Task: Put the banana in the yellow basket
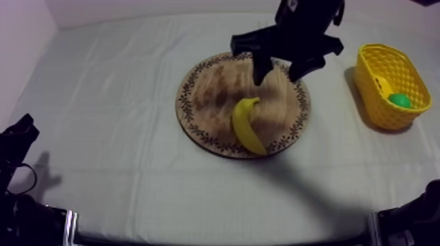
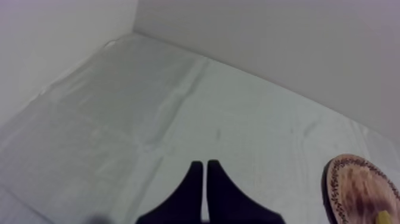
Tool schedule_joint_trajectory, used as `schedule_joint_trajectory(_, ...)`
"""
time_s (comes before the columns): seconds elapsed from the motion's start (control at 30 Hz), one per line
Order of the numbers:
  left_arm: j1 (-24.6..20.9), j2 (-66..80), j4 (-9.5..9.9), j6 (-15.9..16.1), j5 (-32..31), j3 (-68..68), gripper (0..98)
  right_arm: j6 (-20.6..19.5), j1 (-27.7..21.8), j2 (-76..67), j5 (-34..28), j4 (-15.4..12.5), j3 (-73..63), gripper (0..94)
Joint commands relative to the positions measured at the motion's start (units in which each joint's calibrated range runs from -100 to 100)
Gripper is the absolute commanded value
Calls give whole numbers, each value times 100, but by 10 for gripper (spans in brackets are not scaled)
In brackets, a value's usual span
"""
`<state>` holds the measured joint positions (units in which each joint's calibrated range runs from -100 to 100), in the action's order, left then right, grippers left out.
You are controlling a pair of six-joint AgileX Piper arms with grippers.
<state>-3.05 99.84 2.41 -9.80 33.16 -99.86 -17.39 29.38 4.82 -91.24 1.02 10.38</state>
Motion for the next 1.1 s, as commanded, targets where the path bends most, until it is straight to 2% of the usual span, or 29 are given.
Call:
schedule_joint_trajectory(0.0, -2, -2, 1, 0, -1, -3, 1, 0, -6, 192, 51, -55, 44, 595)
schedule_joint_trajectory(0.2, -2, -2, 1, 0, -1, -3, 1, 16, 17, 674, 273, -194, 223, 688)
schedule_joint_trajectory(0.4, -2, -2, 1, 0, -1, -3, 1, 21, 80, 1122, 500, -303, 310, 723)
schedule_joint_trajectory(0.77, -2, -2, 1, 0, -1, -3, 1, 65, 90, 2017, 1059, -433, 86, 696)
schedule_joint_trajectory(1.07, -2, -2, 1, 0, -1, -3, 1, 151, -19, 2543, 1436, -674, -83, 637)
